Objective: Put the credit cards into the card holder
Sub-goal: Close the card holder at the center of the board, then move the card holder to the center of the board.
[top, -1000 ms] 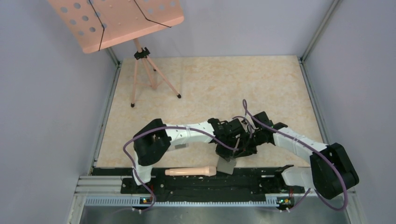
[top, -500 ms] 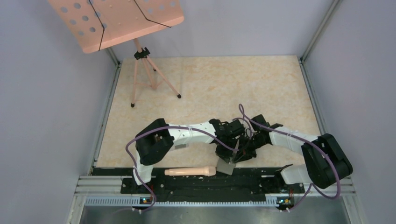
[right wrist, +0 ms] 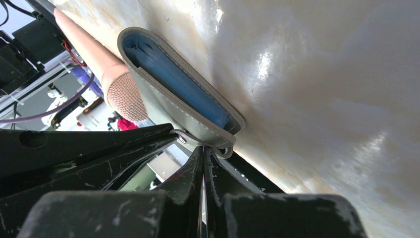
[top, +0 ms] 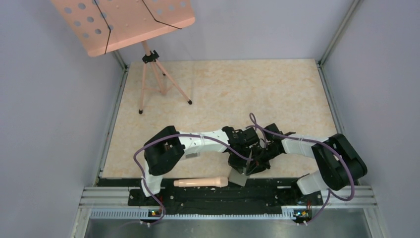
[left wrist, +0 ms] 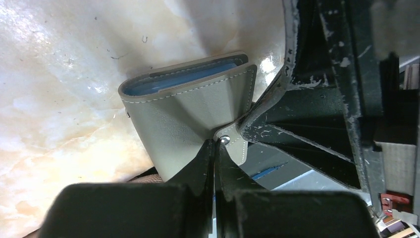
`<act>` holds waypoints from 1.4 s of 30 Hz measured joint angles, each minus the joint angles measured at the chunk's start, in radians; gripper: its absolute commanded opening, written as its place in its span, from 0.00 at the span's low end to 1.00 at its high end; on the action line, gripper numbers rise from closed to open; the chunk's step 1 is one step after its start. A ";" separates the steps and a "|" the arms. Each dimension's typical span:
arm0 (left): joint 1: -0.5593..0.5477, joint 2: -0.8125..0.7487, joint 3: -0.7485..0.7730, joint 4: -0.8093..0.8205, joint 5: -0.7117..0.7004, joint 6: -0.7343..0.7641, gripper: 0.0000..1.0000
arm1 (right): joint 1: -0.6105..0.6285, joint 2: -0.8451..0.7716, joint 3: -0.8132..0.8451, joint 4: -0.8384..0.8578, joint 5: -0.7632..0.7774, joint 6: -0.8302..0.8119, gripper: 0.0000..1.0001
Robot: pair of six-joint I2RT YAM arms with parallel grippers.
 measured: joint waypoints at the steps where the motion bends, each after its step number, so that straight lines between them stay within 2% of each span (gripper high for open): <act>1: 0.000 0.001 0.000 -0.003 0.001 -0.002 0.00 | 0.002 0.011 0.000 0.005 -0.006 0.000 0.00; 16: 0.003 0.068 0.084 -0.116 0.010 -0.027 0.00 | 0.037 0.074 0.035 -0.018 -0.012 0.003 0.00; 24: 0.018 0.035 0.042 -0.057 0.006 -0.006 0.00 | 0.042 0.000 0.103 -0.070 0.103 0.016 0.00; 27: 0.068 0.039 0.046 0.002 0.000 0.005 0.00 | 0.013 -0.015 0.158 -0.102 0.141 0.017 0.00; 33: 0.187 0.115 0.153 -0.013 0.045 0.047 0.00 | -0.104 -0.055 0.279 -0.113 0.206 -0.013 0.00; 34: 0.201 0.130 0.178 -0.018 0.045 0.056 0.06 | -0.122 -0.059 0.285 -0.115 0.215 -0.019 0.00; 36: 0.233 0.163 0.232 -0.020 0.043 0.080 0.31 | -0.144 -0.062 0.293 -0.126 0.234 -0.029 0.00; 38: 0.262 0.187 0.274 -0.025 0.038 0.109 0.52 | -0.156 -0.062 0.297 -0.137 0.248 -0.039 0.03; 41: 0.289 0.188 0.297 -0.025 0.034 0.141 0.71 | -0.168 -0.062 0.312 -0.162 0.271 -0.050 0.17; 42: 0.297 0.183 0.299 -0.023 0.029 0.151 0.82 | -0.171 -0.062 0.324 -0.169 0.278 -0.055 0.24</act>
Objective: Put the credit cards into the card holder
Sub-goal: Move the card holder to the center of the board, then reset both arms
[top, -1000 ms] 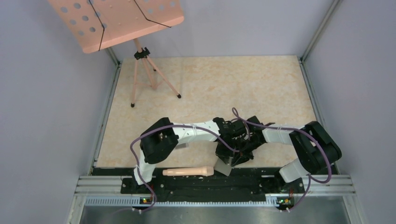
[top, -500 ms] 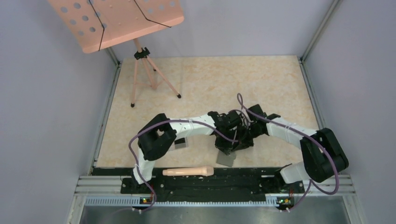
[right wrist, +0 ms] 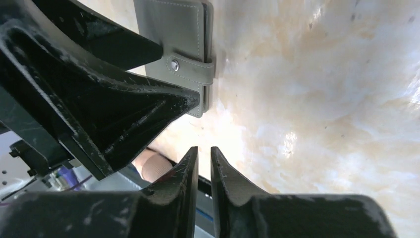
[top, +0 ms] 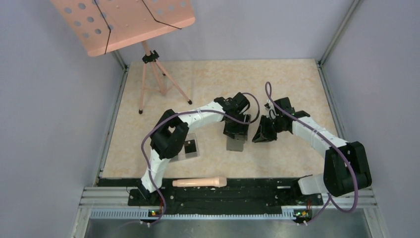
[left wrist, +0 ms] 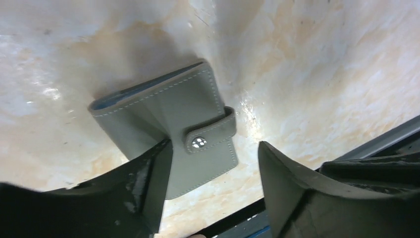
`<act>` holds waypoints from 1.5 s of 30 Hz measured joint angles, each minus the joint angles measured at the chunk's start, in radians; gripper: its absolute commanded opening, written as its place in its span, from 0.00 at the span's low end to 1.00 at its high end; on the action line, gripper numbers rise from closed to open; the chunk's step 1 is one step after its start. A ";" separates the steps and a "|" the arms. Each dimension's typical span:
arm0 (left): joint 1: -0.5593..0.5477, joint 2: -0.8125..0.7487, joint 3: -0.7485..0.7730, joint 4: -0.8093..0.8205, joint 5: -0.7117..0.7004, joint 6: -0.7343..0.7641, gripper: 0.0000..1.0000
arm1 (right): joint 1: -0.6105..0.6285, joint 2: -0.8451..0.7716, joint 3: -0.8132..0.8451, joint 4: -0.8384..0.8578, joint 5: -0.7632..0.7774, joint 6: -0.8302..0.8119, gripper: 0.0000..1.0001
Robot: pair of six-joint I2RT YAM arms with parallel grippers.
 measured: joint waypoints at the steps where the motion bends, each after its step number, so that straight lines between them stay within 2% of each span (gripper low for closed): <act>1: 0.005 -0.006 0.000 0.000 -0.008 0.012 0.97 | -0.002 0.000 0.014 -0.003 0.008 -0.005 0.29; 4: 0.026 -0.049 -0.023 0.023 -0.012 0.031 0.99 | -0.005 0.000 0.065 -0.004 0.028 -0.019 0.44; 8: 0.079 -0.185 -0.129 0.119 0.042 0.021 0.99 | -0.012 -0.001 0.109 0.009 0.051 -0.033 0.64; 12: 0.200 -0.385 -0.298 0.286 0.124 -0.032 0.99 | -0.028 -0.006 0.117 0.026 0.060 -0.034 0.81; 14: 0.280 -0.492 -0.398 0.378 0.156 -0.066 0.99 | -0.037 -0.011 0.117 0.028 0.066 -0.032 0.86; 19: 0.462 -0.739 -0.645 0.514 0.178 -0.110 0.99 | -0.061 -0.050 0.117 0.061 0.092 -0.033 0.89; 23: 0.610 -0.931 -0.846 0.573 0.122 -0.098 0.99 | -0.080 -0.101 0.107 0.114 0.151 -0.041 0.90; 30: 0.636 -1.239 -1.073 0.578 -0.161 0.066 0.99 | -0.108 -0.261 -0.043 0.239 0.362 -0.106 0.90; 34: 0.637 -1.383 -1.217 0.677 -0.315 0.182 0.99 | -0.113 -0.352 -0.204 0.381 0.522 -0.183 0.89; 36: 0.639 -1.408 -1.288 0.747 -0.372 0.251 0.99 | -0.114 -0.385 -0.300 0.486 0.576 -0.233 0.97; 39: 0.649 -1.381 -1.363 0.839 -0.443 0.328 0.99 | -0.115 -0.423 -0.459 0.675 0.645 -0.302 0.99; 42: 0.681 -1.269 -1.384 0.939 -0.480 0.415 0.99 | -0.131 -0.418 -0.589 0.860 0.688 -0.348 0.99; 45: 0.711 -1.137 -1.420 1.112 -0.486 0.485 0.99 | -0.169 -0.339 -0.636 1.007 0.701 -0.366 0.99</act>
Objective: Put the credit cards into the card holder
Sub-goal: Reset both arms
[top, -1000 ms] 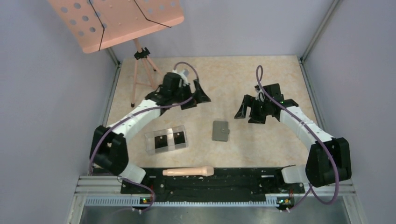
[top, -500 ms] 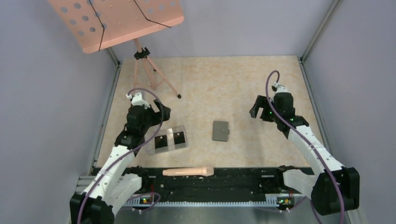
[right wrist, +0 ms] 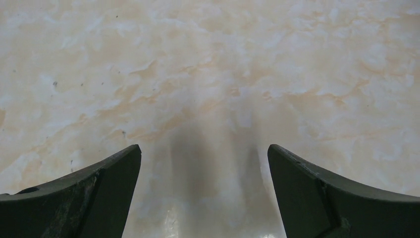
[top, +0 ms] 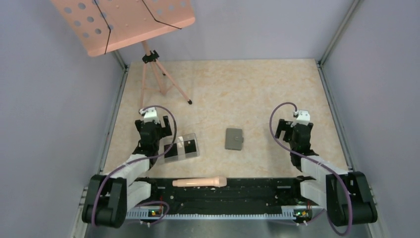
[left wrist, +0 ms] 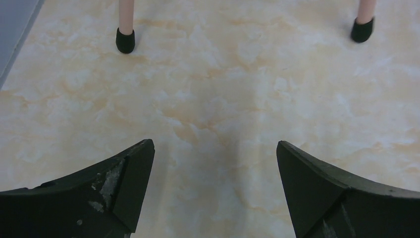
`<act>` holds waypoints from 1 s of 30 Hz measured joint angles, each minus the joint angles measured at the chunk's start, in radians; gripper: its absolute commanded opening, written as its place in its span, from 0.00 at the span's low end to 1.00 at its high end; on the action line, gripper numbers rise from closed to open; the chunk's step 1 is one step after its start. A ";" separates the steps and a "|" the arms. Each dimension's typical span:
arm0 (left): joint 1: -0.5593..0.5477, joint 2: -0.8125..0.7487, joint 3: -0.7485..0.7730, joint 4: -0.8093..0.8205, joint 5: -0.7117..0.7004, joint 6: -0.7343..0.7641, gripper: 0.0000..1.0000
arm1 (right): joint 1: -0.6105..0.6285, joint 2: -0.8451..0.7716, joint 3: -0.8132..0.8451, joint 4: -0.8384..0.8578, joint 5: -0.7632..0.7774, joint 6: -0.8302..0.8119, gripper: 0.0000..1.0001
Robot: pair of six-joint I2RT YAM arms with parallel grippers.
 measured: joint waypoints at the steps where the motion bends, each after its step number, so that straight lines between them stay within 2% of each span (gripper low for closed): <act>1: 0.009 0.048 -0.007 0.044 0.002 0.019 0.99 | -0.014 0.037 0.000 0.045 -0.003 -0.002 0.99; 6: 0.049 0.214 0.003 0.176 0.048 0.086 0.99 | -0.044 0.143 0.012 0.206 -0.008 -0.008 0.99; 11: 0.108 0.356 0.086 0.294 0.108 0.126 0.99 | -0.077 0.251 0.062 0.333 -0.017 -0.017 0.99; 15: 0.175 0.457 0.068 0.495 0.134 0.117 0.99 | -0.094 0.370 0.084 0.468 -0.040 -0.034 0.99; 21: 0.201 0.465 0.063 0.521 0.134 0.103 0.99 | -0.095 0.393 0.082 0.558 -0.069 -0.049 0.99; 25: 0.201 0.465 0.063 0.554 0.135 0.103 0.99 | -0.095 0.404 0.017 0.685 -0.085 -0.060 0.99; 30: 0.201 0.465 0.063 0.561 0.138 0.103 0.99 | -0.095 0.417 -0.006 0.717 -0.097 -0.067 0.99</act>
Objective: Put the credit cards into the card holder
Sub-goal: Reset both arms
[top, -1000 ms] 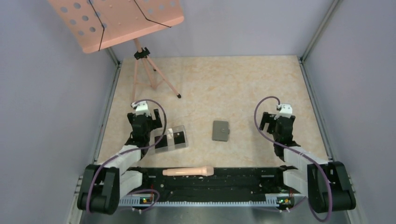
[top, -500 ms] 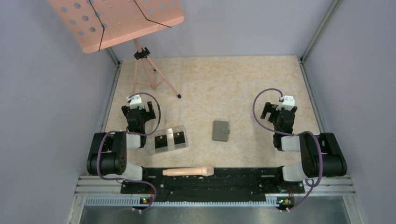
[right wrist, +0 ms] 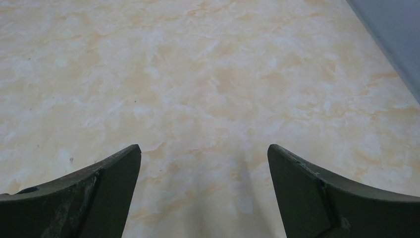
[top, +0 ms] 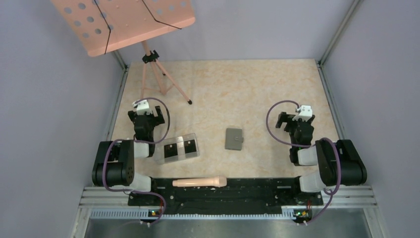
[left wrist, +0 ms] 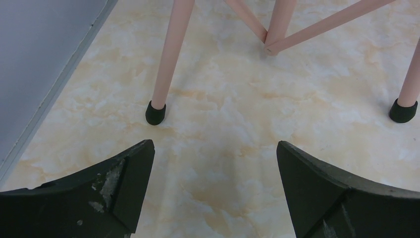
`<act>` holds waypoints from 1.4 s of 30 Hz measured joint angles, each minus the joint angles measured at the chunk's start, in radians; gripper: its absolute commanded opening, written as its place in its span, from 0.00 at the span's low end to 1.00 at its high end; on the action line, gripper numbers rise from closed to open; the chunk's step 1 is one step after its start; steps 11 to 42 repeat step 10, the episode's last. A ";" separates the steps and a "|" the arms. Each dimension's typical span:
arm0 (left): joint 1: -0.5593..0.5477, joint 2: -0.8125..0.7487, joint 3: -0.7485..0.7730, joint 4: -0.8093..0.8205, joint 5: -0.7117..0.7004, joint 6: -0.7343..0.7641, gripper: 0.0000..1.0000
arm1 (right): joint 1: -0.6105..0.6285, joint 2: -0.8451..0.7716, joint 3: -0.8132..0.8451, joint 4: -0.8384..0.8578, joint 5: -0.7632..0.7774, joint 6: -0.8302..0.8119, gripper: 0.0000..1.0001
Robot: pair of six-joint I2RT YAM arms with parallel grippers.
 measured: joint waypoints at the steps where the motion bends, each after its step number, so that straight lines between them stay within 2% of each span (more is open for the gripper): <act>1: 0.000 0.000 0.000 0.001 0.000 0.000 0.99 | 0.000 0.000 0.000 0.000 -0.007 -0.002 0.99; 42: 0.000 0.000 0.000 0.002 0.001 0.000 0.99 | 0.000 0.006 0.000 0.001 -0.028 -0.010 0.99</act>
